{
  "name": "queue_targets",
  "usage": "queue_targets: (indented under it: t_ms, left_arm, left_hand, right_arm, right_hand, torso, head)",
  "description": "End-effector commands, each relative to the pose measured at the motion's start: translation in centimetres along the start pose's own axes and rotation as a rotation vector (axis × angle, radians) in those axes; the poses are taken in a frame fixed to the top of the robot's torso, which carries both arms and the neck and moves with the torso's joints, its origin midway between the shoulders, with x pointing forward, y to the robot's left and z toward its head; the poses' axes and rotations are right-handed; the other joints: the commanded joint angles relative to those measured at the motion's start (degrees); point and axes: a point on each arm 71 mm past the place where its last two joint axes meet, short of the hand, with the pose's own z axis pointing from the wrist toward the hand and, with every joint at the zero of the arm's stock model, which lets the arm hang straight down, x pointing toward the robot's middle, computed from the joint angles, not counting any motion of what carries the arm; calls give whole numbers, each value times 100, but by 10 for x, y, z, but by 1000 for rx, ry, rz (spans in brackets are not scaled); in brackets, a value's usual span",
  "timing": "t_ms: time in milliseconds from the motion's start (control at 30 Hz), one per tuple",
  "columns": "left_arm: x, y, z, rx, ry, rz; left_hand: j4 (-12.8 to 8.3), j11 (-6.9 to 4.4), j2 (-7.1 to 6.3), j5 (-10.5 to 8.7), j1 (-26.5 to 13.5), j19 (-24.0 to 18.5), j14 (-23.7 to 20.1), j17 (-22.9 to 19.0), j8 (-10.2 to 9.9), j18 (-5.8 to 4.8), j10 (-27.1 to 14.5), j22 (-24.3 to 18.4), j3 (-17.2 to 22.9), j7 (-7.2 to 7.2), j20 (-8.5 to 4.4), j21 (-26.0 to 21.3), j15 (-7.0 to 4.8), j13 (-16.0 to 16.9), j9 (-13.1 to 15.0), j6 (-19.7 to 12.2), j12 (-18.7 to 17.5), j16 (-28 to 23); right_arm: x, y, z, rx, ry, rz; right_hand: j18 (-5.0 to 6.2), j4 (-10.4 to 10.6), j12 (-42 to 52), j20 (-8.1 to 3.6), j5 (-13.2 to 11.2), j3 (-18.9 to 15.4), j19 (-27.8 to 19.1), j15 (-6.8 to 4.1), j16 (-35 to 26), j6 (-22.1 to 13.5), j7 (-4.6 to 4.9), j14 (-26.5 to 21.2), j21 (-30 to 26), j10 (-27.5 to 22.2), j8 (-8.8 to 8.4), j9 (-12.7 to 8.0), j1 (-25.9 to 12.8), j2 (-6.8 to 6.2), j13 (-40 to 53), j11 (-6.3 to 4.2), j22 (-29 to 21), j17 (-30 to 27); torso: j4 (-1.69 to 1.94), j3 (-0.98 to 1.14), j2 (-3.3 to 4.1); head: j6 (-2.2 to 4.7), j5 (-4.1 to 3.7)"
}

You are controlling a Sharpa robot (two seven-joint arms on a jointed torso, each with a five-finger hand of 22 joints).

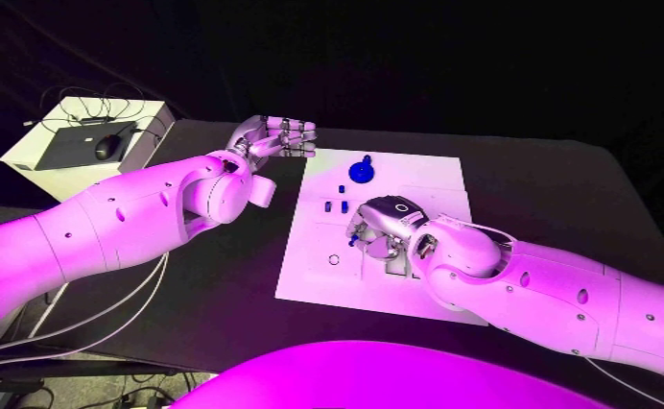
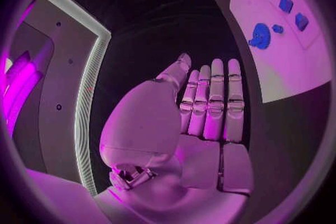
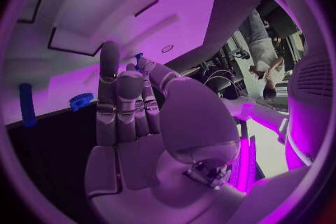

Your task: Assemble the parts on the task board

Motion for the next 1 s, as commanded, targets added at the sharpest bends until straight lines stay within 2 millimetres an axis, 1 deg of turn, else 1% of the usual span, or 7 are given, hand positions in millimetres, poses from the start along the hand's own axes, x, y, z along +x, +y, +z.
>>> queue_targets:
  t_ms: [33, 167, 300, 400, 500, 667, 1000]
  left_arm:
    - [1, -1, 0, 12, 9, -6]
    - [1, -1, 0, 12, 8, -6]
    - [1, -1, 0, 12, 8, -6]
    - [1, -1, 0, 11, 7, -6]
    - [0, -1, 0, 10, 7, -5]
    - [0, -1, 0, 10, 6, -5]
    - [-1, -1, 0, 8, 5, -4]
  left_hand:
    - [17, 9, -15, -5, -50, 30, -36, -8, 8, -55, -35, -5, -2, 31, -8, 34, -5, -2, 2, -18, -14, -8]
    - [17, 9, -15, -5, -50, 30, -36, -8, 8, -55, -35, -5, -2, 31, -8, 34, -5, -2, 2, -18, -14, -8]
    - [17, 9, -15, -5, -50, 30, -36, -8, 8, -55, -35, -5, -2, 31, -8, 34, -5, -2, 2, -18, -14, -8]
    - [17, 9, -15, -5, -50, 30, -36, -8, 8, -55, -35, -5, -2, 31, -8, 34, -5, -2, 2, -18, -14, -8]
    - [17, 9, -15, -5, -50, 30, -36, -8, 8, -55, -35, -5, -2, 31, -8, 34, -5, -2, 2, -18, -14, -8]
    - [17, 9, -15, -5, -50, 30, -36, -8, 8, -55, -35, -5, -2, 31, -8, 34, -5, -2, 2, -18, -14, -8]
    - [17, 9, -15, -5, -50, 30, -36, -8, 8, -55, -35, -5, -2, 31, -8, 34, -5, -2, 2, -18, -14, -8]
  right_arm:
    - [2, -2, 1, 16, 16, -24]
    - [3, -2, 2, 17, 17, -27]
    - [3, 0, 3, 9, 15, -23]
    - [3, 2, 3, -3, 11, -15]
    - [3, 3, 3, -12, 10, -11]
    - [3, 5, 2, -20, 14, -7]
    - [3, 5, 1, -23, 7, -1]
  right_hand:
    - [121, -3, 39, -15, 42, 12, 48, -33, 34, 37, -3, -5, -34, 84, 42, 10, 31, 100, 6, -61, 29, -5]
    - [120, -5, 37, -13, 40, -2, 42, -26, 29, 11, 10, -9, -49, 50, 36, 6, 25, 75, 5, -49, 41, -7]
    - [134, -29, 39, 1, 109, -162, 30, 0, 31, -108, 51, -12, -49, -61, 28, -8, 16, -57, 5, -12, 85, -2]
    - [145, -11, 40, 17, 251, -371, 29, 7, 36, -184, 59, -14, -57, -75, 29, -10, 2, -155, 5, -8, 119, 2]
    - [155, 4, 40, 28, 252, -533, 36, 11, 42, -203, 64, -17, -94, -90, 27, -11, 55, -160, 5, -2, 151, 4]
    - [153, 0, 39, 26, 255, -570, 46, 9, 45, -192, 60, -16, -113, -79, 27, -11, 62, -168, 5, -5, 169, 4]
    - [158, 16, 39, 38, 269, -637, 61, 28, 45, -298, 48, -19, -162, -201, 24, -17, 8, -261, 5, 22, 185, 1]
  torso:
    - [6, -1, 1]
    - [6, -1, 1]
    - [5, -2, 1]
    - [4, -4, 0]
    - [3, -3, 2]
    - [3, 0, -1]
    - [-1, 3, -1]
  head:
    - [0, 3]
    - [0, 3]
    - [0, 3]
    - [0, 15]
    - [0, 13]
    - [0, 8]
    - [0, 6]
